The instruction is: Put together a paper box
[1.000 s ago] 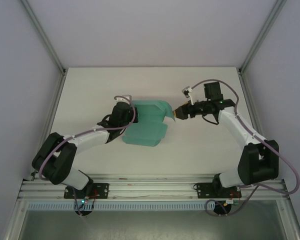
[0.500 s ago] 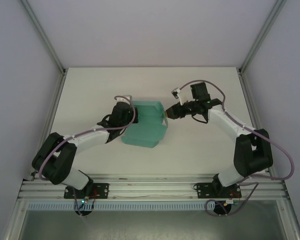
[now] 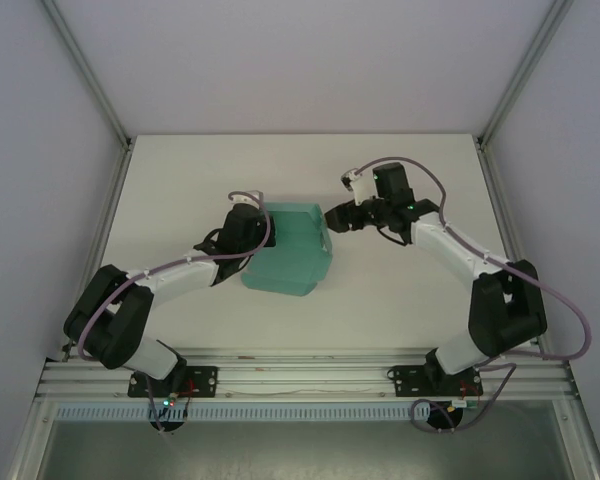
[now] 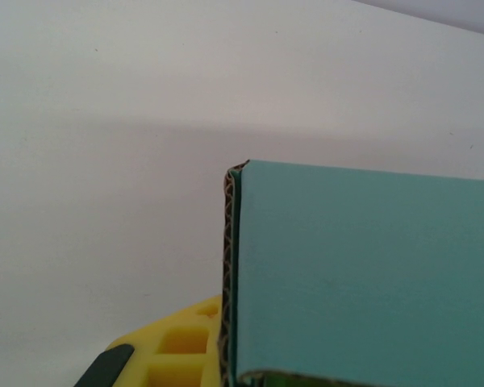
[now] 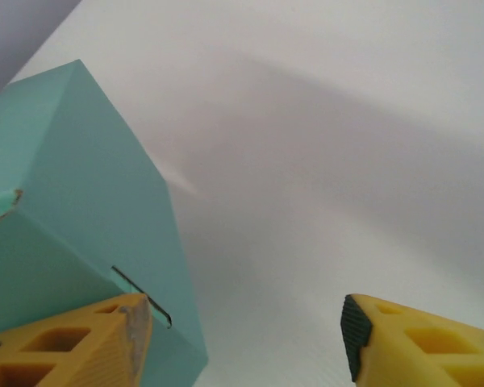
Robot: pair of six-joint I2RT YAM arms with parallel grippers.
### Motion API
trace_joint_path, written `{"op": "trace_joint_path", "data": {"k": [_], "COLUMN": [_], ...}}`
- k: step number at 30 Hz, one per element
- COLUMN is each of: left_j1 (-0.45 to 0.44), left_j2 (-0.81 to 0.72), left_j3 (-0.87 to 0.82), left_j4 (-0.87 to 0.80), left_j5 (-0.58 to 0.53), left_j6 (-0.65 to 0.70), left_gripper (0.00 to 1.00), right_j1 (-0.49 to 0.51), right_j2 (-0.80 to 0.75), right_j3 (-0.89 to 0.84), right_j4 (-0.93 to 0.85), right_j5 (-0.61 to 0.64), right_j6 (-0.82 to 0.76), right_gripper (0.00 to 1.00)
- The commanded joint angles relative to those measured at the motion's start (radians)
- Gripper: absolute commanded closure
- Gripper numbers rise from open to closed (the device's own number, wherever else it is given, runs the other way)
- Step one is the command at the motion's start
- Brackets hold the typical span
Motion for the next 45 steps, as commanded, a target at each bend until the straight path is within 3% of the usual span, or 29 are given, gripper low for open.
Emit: {"op": "trace_joint_path", "data": {"k": [1, 5, 10, 16, 20, 25, 33, 39, 43, 45], "left_j1": [0.001, 0.002, 0.001, 0.002, 0.002, -0.001, 0.002, 0.001, 0.001, -0.001], "left_j2": [-0.014, -0.020, -0.023, -0.019, -0.010, 0.007, 0.015, 0.019, 0.023, 0.026], "left_j3": [0.014, 0.012, 0.010, 0.010, 0.017, 0.034, 0.039, 0.048, 0.049, 0.052], "left_j4": [-0.004, -0.002, -0.004, -0.001, -0.001, -0.011, -0.008, -0.011, -0.010, -0.010], "left_j5": [-0.030, -0.026, -0.024, -0.010, 0.000, 0.002, 0.017, 0.031, 0.042, 0.051], "left_j6": [0.025, 0.040, 0.054, 0.055, 0.053, 0.046, 0.042, 0.045, 0.042, 0.039], "left_gripper": [1.00, 1.00, 1.00, 1.00, 1.00, 1.00, 1.00, 1.00, 1.00, 1.00], "right_j1": [-0.001, -0.018, -0.030, -0.031, -0.027, -0.003, 0.037, 0.100, 0.145, 0.167], "right_j2": [-0.092, -0.150, -0.190, -0.144, -0.103, -0.045, 0.021, 0.053, 0.077, 0.092], "right_j3": [0.001, -0.020, -0.039, -0.015, -0.003, 0.015, 0.010, 0.019, 0.024, 0.025], "right_j4": [-0.109, -0.192, -0.236, -0.284, -0.250, -0.164, 0.039, 0.079, 0.137, 0.167], "right_j5": [0.091, 0.093, 0.007, -0.099, -0.183, -0.196, -0.095, 0.084, 0.255, 0.338], "right_j6": [-0.046, -0.100, -0.176, -0.254, -0.261, -0.219, -0.027, 0.005, 0.063, 0.078], "right_gripper": [0.30, 0.28, 0.28, 0.29, 0.31, 0.33, 0.43, 0.44, 0.54, 0.65]}}
